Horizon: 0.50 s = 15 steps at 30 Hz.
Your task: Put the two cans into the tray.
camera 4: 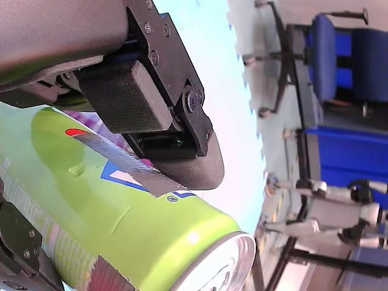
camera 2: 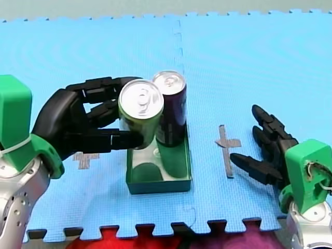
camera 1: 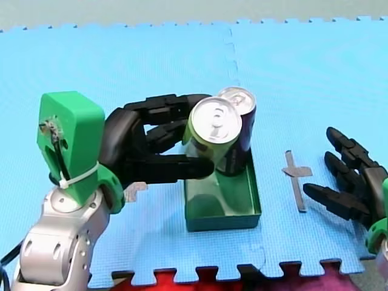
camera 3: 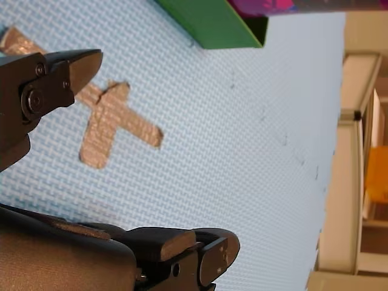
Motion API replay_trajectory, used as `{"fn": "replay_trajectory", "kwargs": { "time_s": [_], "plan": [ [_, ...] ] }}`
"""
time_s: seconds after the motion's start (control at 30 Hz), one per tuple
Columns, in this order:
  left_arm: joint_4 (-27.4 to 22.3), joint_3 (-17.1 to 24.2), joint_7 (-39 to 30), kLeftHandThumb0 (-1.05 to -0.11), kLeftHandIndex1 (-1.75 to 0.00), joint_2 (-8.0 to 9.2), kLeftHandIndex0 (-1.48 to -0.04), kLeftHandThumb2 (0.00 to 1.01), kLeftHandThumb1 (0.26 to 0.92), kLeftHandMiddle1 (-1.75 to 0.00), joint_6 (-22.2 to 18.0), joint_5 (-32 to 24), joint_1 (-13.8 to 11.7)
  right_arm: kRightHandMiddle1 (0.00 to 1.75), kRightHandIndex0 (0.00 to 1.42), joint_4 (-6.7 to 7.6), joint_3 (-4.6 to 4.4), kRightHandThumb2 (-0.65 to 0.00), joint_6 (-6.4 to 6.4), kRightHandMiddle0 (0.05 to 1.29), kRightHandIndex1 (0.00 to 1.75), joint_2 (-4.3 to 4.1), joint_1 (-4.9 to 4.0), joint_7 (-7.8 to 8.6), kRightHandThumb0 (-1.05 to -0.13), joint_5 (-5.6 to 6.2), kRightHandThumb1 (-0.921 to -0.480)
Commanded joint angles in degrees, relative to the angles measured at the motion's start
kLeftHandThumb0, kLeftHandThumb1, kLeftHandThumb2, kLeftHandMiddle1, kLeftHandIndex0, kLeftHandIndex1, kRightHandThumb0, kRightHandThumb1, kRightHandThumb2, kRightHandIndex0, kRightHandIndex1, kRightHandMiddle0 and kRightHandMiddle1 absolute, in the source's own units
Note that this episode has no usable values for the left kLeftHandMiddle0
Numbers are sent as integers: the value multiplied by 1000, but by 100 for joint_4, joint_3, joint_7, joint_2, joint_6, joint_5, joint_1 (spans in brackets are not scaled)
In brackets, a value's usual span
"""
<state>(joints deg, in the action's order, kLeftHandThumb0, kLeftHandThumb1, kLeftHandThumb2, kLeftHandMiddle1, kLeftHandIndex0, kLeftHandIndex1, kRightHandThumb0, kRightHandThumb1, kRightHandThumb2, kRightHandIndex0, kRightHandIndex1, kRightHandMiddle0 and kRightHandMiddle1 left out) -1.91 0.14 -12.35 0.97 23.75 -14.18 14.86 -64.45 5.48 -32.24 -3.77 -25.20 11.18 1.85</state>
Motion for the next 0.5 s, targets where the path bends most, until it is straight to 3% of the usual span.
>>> {"fn": "replay_trajectory", "kwargs": {
  "time_s": [0.0, 0.47],
  "plan": [
    [11, 31, 11, -416, -3, -8, -1322, 2, 731, -11, 13, -37, 21, 1, 327, -15, -37, -2, 53, 285, 1, 15, 60, 16, -824, -49, -739],
    [145, 82, -48, -423, -3, -47, -1331, 2, 740, -11, -3, -112, 5, 0, 327, 131, -70, -1, 82, 284, 0, 35, 148, 7, -821, -66, -743]
  ]
}}
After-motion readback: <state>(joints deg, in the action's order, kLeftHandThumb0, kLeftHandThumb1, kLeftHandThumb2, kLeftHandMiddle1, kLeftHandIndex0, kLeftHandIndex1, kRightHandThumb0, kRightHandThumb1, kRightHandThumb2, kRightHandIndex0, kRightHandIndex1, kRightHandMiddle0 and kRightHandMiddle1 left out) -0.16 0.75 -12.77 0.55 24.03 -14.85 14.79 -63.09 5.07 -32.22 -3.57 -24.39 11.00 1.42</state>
